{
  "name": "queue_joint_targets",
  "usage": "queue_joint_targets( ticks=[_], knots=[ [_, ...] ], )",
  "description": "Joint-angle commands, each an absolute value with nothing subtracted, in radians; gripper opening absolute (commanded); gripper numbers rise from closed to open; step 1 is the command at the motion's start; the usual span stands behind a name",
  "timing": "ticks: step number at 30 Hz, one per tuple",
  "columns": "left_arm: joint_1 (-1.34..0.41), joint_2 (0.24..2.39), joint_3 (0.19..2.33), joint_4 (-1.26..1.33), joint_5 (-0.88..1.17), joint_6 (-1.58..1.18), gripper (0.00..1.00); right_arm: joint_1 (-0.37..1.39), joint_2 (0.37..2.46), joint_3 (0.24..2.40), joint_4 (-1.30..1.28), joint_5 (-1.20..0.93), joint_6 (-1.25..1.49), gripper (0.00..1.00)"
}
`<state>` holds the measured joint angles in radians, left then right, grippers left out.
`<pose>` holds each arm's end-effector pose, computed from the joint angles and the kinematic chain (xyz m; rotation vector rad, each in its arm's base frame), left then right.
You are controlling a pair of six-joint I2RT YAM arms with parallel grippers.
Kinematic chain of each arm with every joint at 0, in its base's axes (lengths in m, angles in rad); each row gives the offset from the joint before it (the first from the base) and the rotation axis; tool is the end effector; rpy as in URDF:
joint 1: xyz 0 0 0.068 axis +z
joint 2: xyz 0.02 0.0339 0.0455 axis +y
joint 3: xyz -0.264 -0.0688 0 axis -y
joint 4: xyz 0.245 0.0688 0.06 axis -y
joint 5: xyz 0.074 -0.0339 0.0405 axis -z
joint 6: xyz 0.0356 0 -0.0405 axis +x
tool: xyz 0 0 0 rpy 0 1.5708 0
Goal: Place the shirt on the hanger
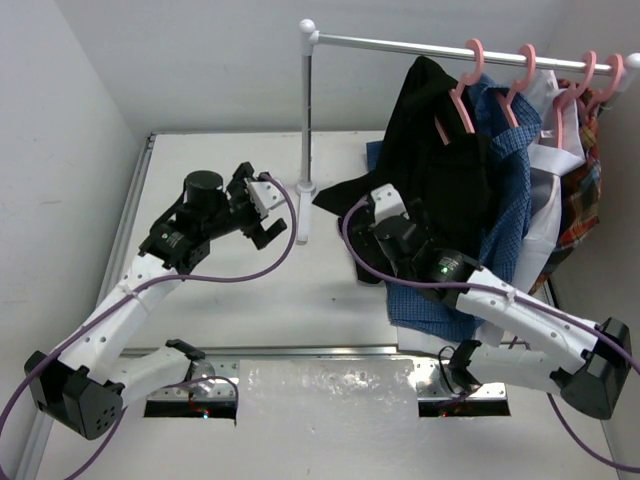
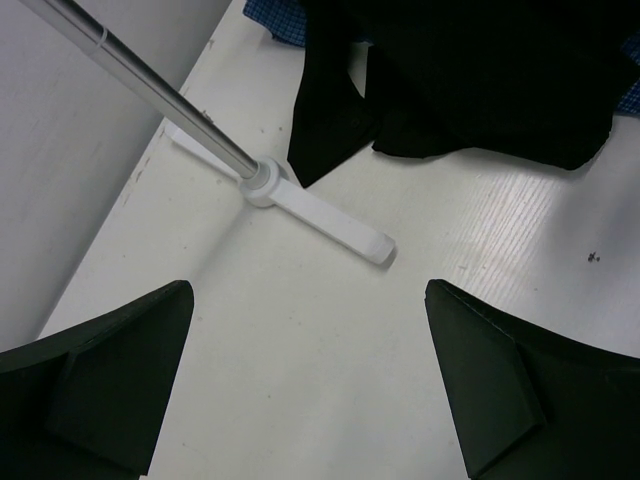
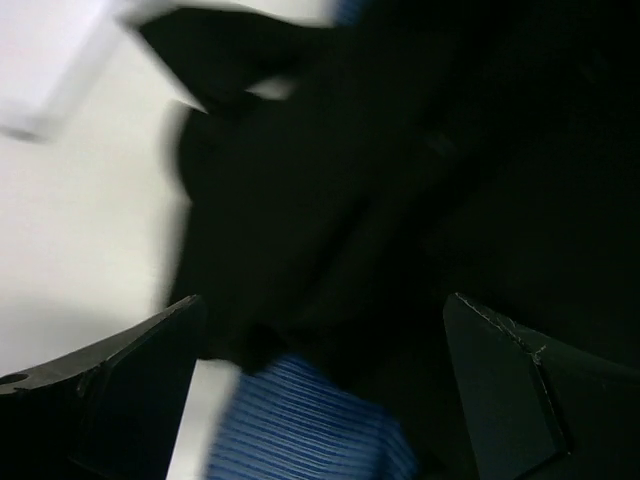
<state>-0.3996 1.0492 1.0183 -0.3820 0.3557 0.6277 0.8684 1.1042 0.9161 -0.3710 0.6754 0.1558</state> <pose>0.2103 -0.1023 0.3517 1.1568 1.5846 -0.2030 0.1717 0.1684 0.3084 -0.3266 1.9714 -0.0680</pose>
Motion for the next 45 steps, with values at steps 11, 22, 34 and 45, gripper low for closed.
queue_joint_targets(
  ticks=[11, 22, 34, 45],
  knots=[
    [-0.397, 0.974, 0.97, -0.345, 0.402, 0.649, 1.0, 0.629, 1.321, 0.77, -0.308, 0.876, 0.256, 0.96],
    [-0.397, 0.963, 0.948, -0.347, 0.377, 0.661, 1.0, 0.588, 1.531, 0.693, -0.129, 0.684, 0.282, 0.0],
    [-0.397, 0.948, 0.933, -0.35, 0.373, 0.672, 1.0, 0.637, 1.759, 0.765, -0.109, 0.459, 0.225, 0.0],
    [-0.397, 0.954, 0.923, -0.35, 0.379, 0.675, 1.0, 0.637, 1.811, 0.758, -0.106, 0.222, 0.253, 0.0]
  ],
)
